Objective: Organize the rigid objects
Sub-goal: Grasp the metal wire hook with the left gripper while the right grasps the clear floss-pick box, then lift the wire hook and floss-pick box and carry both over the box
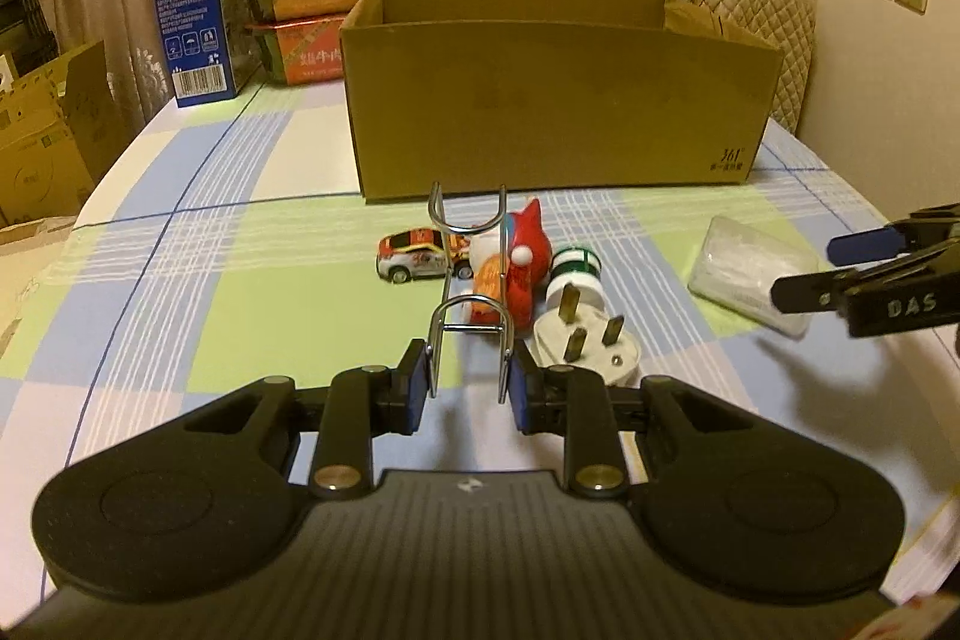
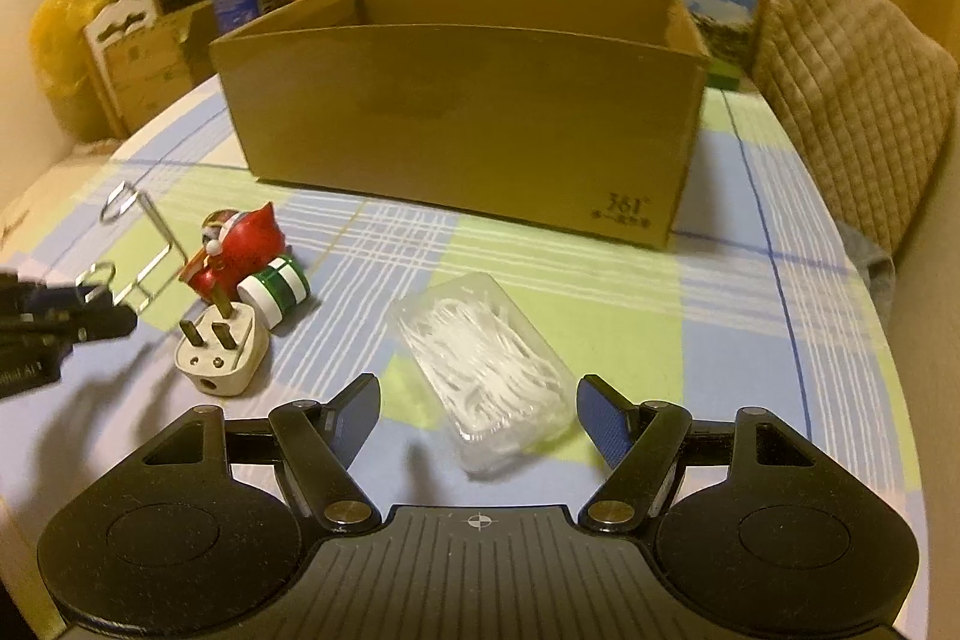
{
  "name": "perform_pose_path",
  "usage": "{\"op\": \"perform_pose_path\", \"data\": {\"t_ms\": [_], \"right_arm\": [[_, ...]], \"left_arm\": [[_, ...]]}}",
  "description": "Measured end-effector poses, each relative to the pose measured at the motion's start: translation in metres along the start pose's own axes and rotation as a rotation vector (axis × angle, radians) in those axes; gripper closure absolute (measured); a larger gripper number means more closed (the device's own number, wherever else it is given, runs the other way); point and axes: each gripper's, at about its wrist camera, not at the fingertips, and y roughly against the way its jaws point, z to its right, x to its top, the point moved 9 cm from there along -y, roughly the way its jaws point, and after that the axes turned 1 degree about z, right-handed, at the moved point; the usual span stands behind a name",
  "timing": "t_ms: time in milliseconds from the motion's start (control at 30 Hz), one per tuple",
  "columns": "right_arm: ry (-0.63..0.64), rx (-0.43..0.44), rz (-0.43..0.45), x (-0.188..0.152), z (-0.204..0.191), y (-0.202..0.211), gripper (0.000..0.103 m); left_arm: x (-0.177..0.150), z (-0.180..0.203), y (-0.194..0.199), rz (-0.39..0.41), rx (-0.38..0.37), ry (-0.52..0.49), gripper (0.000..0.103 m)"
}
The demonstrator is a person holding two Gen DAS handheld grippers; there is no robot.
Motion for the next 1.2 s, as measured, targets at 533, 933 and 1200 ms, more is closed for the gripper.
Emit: {"op": "perform_pose_path", "data": {"t_ms": [533, 933, 1200], "right_arm": [[0.076, 0.093, -0.074, 0.006, 0.004, -0.038, 0.033], [0.067, 0.088, -0.094, 0.005, 0.005, -0.047, 0.034], [0.070, 0.055, -0.100, 0.005, 0.005, -0.048, 0.049]], "left_arm": [[0.011, 0.008, -0.001, 0.029, -0.023, 0.003, 0.080], [0.015, 0.013, -0.001, 0.032, -0.037, 0.008, 0.080], [0.016, 0.014, -0.001, 0.034, -0.037, 0.001, 0.080]]}}
